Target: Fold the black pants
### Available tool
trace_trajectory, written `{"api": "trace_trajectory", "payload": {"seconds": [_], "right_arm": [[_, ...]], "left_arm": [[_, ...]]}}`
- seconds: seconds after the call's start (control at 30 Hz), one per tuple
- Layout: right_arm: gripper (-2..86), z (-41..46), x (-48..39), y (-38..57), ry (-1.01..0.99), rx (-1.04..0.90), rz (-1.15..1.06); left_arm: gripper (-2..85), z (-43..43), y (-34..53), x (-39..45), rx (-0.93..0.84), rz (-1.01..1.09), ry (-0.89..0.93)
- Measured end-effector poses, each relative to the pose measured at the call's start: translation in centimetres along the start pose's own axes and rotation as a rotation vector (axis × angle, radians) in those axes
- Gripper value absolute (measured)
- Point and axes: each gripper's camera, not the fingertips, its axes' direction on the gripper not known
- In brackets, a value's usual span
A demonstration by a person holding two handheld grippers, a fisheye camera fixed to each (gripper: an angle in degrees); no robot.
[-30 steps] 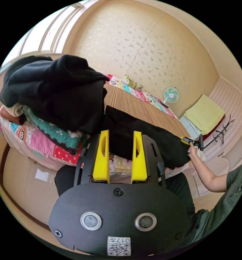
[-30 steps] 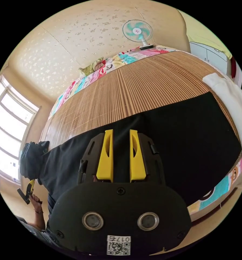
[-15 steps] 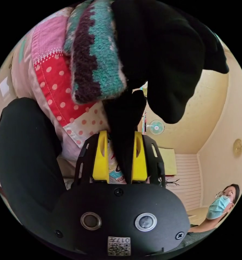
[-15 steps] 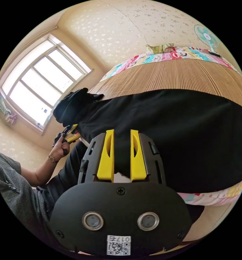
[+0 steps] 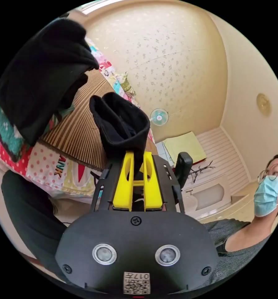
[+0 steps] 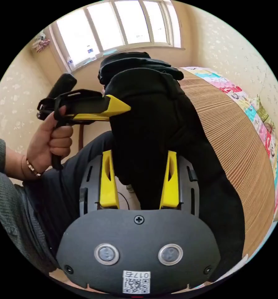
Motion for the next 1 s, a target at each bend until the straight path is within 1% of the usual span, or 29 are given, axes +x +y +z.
{"api": "trace_trajectory", "payload": {"seconds": [0.03,0.07,0.1,0.13,0.17,0.2,0.23,0.27,0.33,0.37,0.4,0.43,0.47,0.53,0.6,0.67,0.73,0.77,0.8,0.83,0.9,0.97,1.0], "right_arm": [[14.6,0.9,-0.8,-1.5,0.125,-0.021,0.030],[13.2,1.0,-1.3,-2.0,0.157,-0.018,0.025],[10.4,0.9,-1.6,-3.0,0.214,-0.001,0.057],[9.0,0.0,-1.6,-3.5,0.211,0.055,0.076],[8.4,-0.7,-1.3,-3.6,0.175,0.095,0.085],[7.9,-2.2,0.3,-3.6,0.022,0.177,0.138],[7.6,-3.4,2.9,-3.3,-0.185,0.255,0.213],[7.5,-3.8,4.3,-3.1,-0.291,0.298,0.247],[7.1,-4.8,9.9,-0.6,-0.641,0.504,0.368],[7.0,-4.9,11.2,0.4,-0.710,0.563,0.397],[6.8,-5.2,13.4,2.7,-0.803,0.674,0.442],[6.6,-5.8,15.1,5.3,-0.831,0.777,0.472],[6.5,-6.1,15.8,6.8,-0.826,0.824,0.489],[6.3,-7.1,17.8,13.4,-0.756,0.955,0.566],[6.1,-7.5,18.4,18.3,-0.662,0.984,0.618],[6.1,-7.2,18.8,22.7,-0.565,0.939,0.680],[6.2,-5.1,19.5,27.8,-0.498,0.783,0.843],[6.3,-4.3,19.7,28.9,-0.488,0.740,0.878],[6.8,-2.6,20.3,30.9,-0.480,0.637,0.958],[7.4,-0.5,21.0,32.7,-0.528,0.543,1.028],[8.4,0.7,21.0,34.5,-0.651,0.611,0.963],[9.6,0.3,20.5,35.6,-0.644,0.629,0.988],[10.6,-0.5,19.9,36.0,-0.597,0.639,1.007]], "left_arm": [[5.1,0.1,-0.1,1.6,0.003,0.052,-0.056],[5.1,-0.2,0.0,3.1,0.036,0.107,-0.143],[5.2,-0.3,0.1,3.8,0.055,0.137,-0.176],[5.4,-0.8,0.2,4.7,0.102,0.182,-0.202],[5.9,-1.5,0.5,5.1,0.160,0.203,-0.175],[6.2,-1.9,0.6,5.3,0.191,0.212,-0.150],[6.8,-2.7,1.2,5.7,0.254,0.238,-0.083],[7.2,-3.1,1.9,6.1,0.302,0.272,-0.009],[7.8,-2.8,2.6,7.0,0.320,0.317,0.036],[9.2,-2.1,2.9,7.5,0.300,0.340,0.031],[9.9,-1.6,3.0,7.7,0.285,0.351,0.024],[11.8,-0.6,3.2,7.7,0.250,0.354,0.004],[13.1,0.5,3.3,7.3,0.210,0.336,-0.013],[14.1,2.3,3.3,6.2,0.145,0.313,-0.019],[15.2,4.3,3.1,4.7,0.069,0.274,-0.031],[17.4,7.1,2.7,2.3,-0.036,0.214,-0.075],[19.0,9.5,2.5,0.2,-0.120,0.152,-0.092],[20.2,11.1,2.4,-1.3,-0.175,0.105,-0.097],[20.7,11.9,2.5,-1.9,-0.200,0.083,-0.097],[21.7,13.5,2.5,-3.2,-0.247,0.045,-0.099],[22.6,15.8,2.7,-5.0,-0.307,-0.005,-0.120],[22.9,18.5,2.8,-6.9,-0.391,-0.063,-0.113],[22.9,19.2,2.9,-7.3,-0.410,-0.072,-0.102]]}}
